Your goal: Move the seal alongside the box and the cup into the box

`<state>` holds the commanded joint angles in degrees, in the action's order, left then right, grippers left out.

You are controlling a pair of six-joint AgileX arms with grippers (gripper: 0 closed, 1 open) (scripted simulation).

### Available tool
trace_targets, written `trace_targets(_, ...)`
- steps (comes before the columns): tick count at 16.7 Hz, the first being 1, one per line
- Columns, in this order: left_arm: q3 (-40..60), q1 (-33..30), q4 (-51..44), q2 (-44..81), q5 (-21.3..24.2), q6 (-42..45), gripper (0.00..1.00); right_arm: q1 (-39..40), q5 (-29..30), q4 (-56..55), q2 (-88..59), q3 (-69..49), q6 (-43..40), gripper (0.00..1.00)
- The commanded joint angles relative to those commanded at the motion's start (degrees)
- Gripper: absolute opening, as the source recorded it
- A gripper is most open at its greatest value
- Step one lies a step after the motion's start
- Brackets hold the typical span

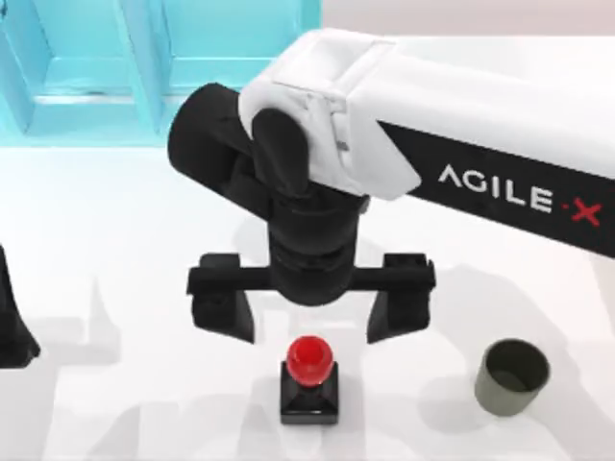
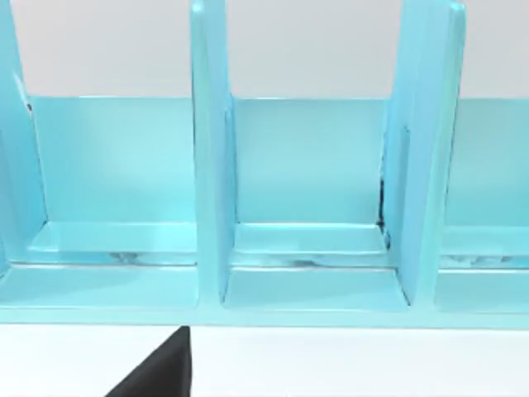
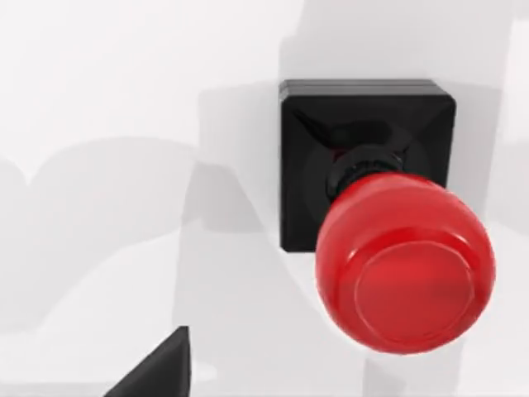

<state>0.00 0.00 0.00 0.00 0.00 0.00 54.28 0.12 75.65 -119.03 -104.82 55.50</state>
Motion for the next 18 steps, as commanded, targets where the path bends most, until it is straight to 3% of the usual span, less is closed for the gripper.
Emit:
trace_targets(8, 0.00, 0.00, 0.00, 0.00, 0.00, 0.00, 1.00, 0.33, 0.01, -15.13, -2.72, 12.34, 0.16, 1.00)
trace_targets(13, 0.00, 0.00, 0.00, 0.00, 0.00, 0.00, 1.00, 0.36, 0.01, -16.54, -3.03, 13.69, 0.19, 1.00)
trace_targets(18, 0.00, 0.00, 0.00, 0.00, 0.00, 0.00, 1.00, 0.36, 0.01, -16.54, -3.03, 13.69, 0.19, 0.62)
